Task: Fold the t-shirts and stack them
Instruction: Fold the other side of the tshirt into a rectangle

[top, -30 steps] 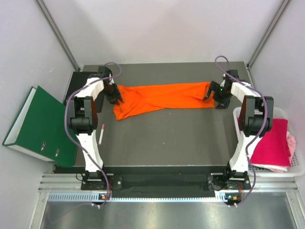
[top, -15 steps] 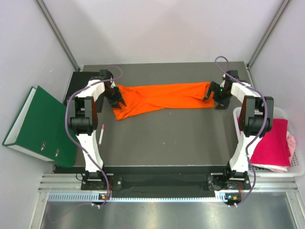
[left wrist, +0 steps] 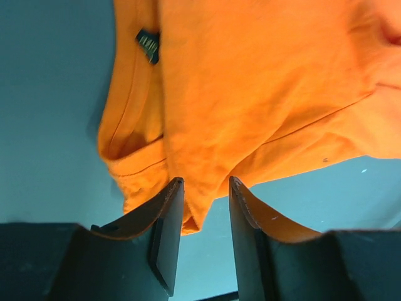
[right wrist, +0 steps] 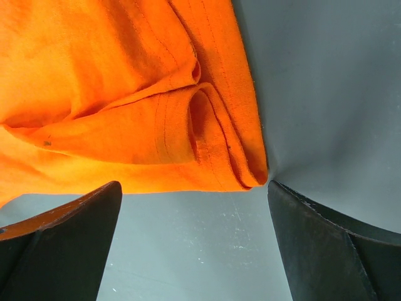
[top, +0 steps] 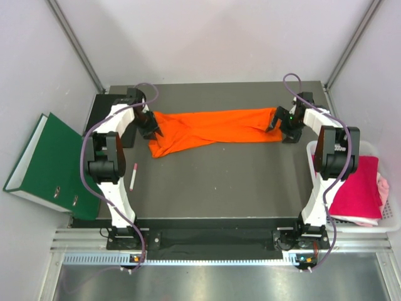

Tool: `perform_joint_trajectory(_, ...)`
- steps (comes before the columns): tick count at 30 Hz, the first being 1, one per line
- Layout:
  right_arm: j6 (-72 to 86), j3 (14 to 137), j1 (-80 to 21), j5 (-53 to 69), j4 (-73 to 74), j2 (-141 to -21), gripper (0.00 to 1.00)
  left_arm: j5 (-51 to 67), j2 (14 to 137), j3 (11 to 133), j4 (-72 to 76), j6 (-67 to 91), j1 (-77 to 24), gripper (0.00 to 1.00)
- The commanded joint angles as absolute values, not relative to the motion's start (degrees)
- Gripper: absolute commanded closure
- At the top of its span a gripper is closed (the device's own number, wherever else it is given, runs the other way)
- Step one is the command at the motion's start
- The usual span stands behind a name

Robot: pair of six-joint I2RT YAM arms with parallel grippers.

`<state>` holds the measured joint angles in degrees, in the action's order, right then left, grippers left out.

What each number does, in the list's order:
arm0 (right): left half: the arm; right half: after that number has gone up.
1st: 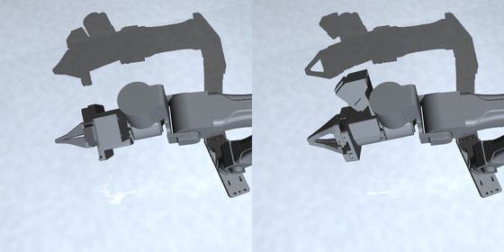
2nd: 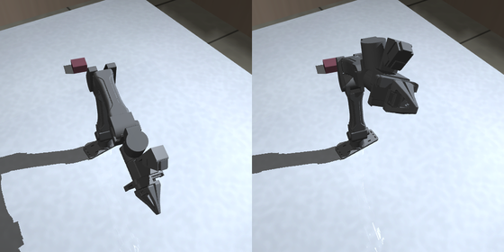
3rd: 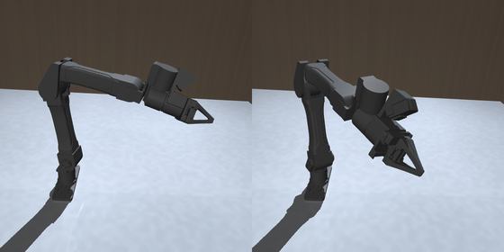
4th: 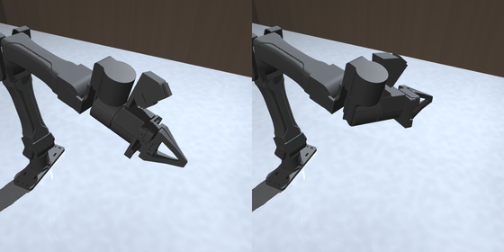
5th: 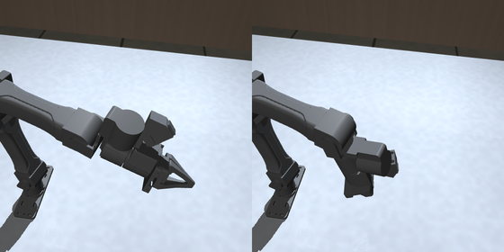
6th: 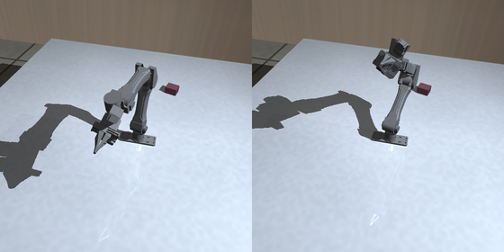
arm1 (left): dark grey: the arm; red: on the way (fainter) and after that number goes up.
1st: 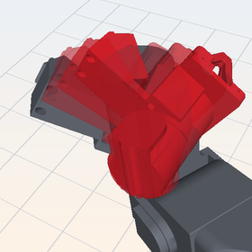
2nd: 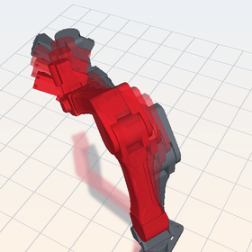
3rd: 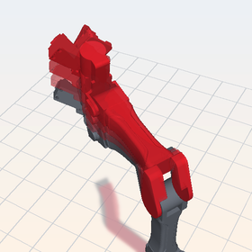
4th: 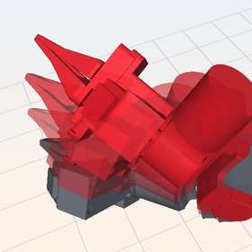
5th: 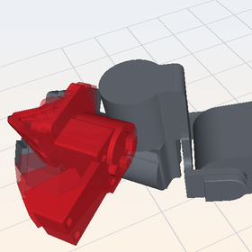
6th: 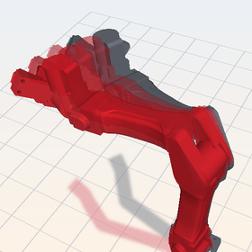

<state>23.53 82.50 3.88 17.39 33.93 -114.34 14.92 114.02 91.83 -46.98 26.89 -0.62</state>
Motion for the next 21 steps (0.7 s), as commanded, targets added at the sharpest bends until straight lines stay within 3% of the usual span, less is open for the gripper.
perform_joint_trajectory(1, 23.99, 83.06, 4.39, 18.11, 32.17, -112.85, 0.0, 13.45, 111.27, 90.0, -49.04, 26.81, -0.44, 0.6)
perform_joint_trajectory(15, 23.99, 83.58, 4.31, 18.46, 32.69, -113.29, 0.0, 15.38, 114.69, 87.89, -45.8, 26.28, -0.44, 0.61)
perform_joint_trajectory(19, 23.82, 84.02, 4.31, 18.54, 32.96, -113.38, 0.0, 15.56, 116.54, 89.73, -45.18, 26.37, -0.44, 0.82)
perform_joint_trajectory(21, 23.82, 83.94, 4.31, 18.37, 32.96, -113.29, 0.01, 15.29, 117.24, 90.79, -44.91, 26.45, -0.44, 1.0)
